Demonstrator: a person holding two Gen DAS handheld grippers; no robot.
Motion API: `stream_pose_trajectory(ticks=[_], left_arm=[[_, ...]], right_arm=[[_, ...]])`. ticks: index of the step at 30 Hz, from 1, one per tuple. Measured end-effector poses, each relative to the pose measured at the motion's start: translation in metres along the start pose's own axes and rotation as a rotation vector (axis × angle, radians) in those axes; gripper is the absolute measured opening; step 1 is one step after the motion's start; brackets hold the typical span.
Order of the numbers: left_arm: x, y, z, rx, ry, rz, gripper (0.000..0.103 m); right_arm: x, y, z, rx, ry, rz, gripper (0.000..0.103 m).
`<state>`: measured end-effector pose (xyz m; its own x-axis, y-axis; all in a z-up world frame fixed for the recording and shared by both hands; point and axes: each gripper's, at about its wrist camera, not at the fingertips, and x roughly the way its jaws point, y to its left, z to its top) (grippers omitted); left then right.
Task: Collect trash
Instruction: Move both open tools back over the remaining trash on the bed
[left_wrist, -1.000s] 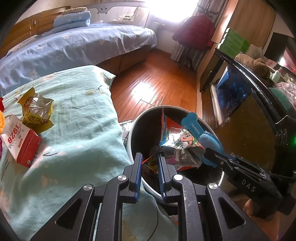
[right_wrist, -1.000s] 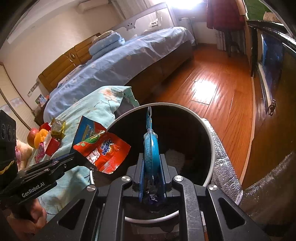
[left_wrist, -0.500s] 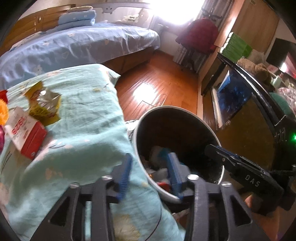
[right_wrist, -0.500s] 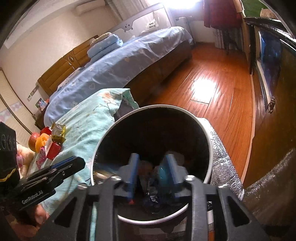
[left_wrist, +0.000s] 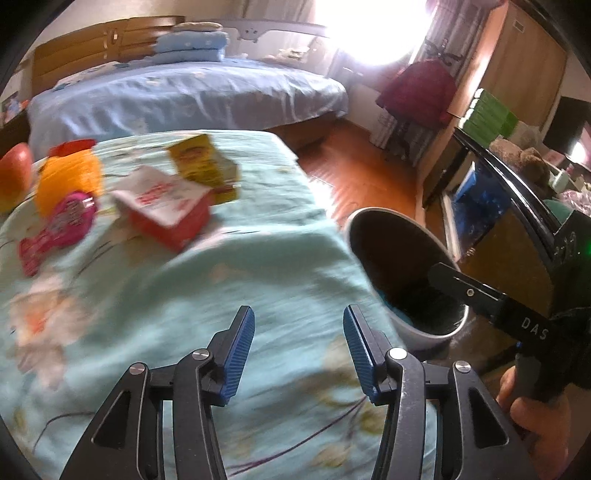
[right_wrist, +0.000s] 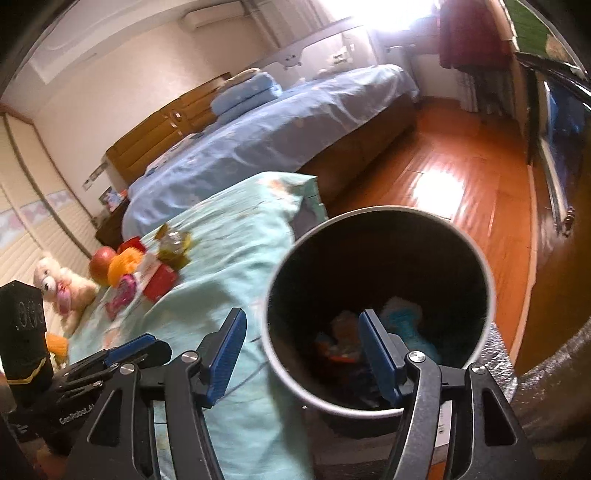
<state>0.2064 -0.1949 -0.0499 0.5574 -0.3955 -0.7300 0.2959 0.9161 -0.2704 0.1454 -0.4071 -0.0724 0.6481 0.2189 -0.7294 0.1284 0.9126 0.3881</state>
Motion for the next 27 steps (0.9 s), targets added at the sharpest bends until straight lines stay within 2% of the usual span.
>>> stream_pose_trajectory(ticks=[5, 8, 10, 11, 21, 27], left_arm=[[-0.028, 0.027, -0.015, -0.037, -0.019, 0.043, 0.053], [-0.045, 0.042, -0.017, -0.053, -0.035, 0.075, 0.06], [-0.057, 0.052, -0.021, -0.067, -0.049, 0.096, 0.064], [-0.061, 0.056, -0.022, -0.069, -0.053, 0.103, 0.064], [-0.095, 0.099, -0.03, -0.096, -0.078, 0.183, 0.078], [-0.098, 0.122, -0.027, -0.101, -0.06, 0.219, 0.079]], right_arm=[[0.006, 0.026, -0.006, -0.029, 0.016, 0.044, 0.072], [0.012, 0.043, -0.01, -0.064, 0.031, 0.062, 0.074], [0.015, 0.054, -0.012, -0.082, 0.037, 0.079, 0.087], [0.017, 0.06, -0.013, -0.09, 0.033, 0.088, 0.088], [0.036, 0.115, -0.018, -0.207, 0.053, 0.131, 0.089], [0.054, 0.134, -0.018, -0.257, 0.083, 0.136, 0.089]])
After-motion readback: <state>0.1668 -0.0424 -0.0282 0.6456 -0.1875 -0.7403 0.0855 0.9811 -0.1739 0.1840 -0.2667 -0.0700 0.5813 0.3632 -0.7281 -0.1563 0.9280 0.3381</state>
